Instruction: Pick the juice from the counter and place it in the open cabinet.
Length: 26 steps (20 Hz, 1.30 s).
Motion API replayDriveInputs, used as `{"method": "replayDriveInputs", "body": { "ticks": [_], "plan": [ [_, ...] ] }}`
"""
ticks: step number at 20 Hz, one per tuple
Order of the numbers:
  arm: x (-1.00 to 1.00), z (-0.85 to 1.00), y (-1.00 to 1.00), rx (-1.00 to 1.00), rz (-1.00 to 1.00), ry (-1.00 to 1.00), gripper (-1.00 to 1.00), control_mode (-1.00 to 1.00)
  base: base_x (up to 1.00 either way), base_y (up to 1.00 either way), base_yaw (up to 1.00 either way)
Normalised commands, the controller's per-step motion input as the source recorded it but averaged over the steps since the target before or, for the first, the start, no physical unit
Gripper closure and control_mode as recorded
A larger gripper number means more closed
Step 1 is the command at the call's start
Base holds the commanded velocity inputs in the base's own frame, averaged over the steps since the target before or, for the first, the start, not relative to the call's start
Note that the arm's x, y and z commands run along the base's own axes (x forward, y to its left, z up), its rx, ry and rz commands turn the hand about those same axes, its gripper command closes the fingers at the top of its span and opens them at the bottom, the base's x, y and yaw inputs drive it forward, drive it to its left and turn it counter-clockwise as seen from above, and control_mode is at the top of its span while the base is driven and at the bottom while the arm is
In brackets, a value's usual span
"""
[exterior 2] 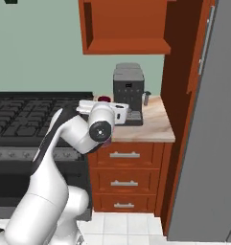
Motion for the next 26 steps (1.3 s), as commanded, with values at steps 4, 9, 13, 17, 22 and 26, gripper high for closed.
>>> {"method": "replayDriveInputs", "body": {
  "ticks": [4, 9, 13, 17, 22, 26],
  "plan": [
    [0.00, 0.00, 0.00, 0.00, 0.00, 0.00, 1.00, 1.00, 0.62, 0.00, 0.00],
    [0.00, 0.00, 0.00, 0.00, 0.00, 0.00, 1.00, 1.00, 0.64, 0.00, 0.00],
    [0.00, 0.00, 0.00, 0.00, 0.00, 0.00, 1.00, 1.00, 0.54, -0.01, 0.00],
    [0.00, 0.00, 0.00, 0.00, 0.00, 0.00, 1.00, 1.00, 0.46, -0.19, 0.00],
    [0.00, 0.00, 0.00, 0.00, 0.00, 0.00, 1.00, 1.00, 0.22, -0.38, 0.00],
    [0.00, 0.00, 0.00, 0.00, 0.00, 0.00, 1.00, 1.00, 0.00, -0.64, 0.00]
  ]
}}
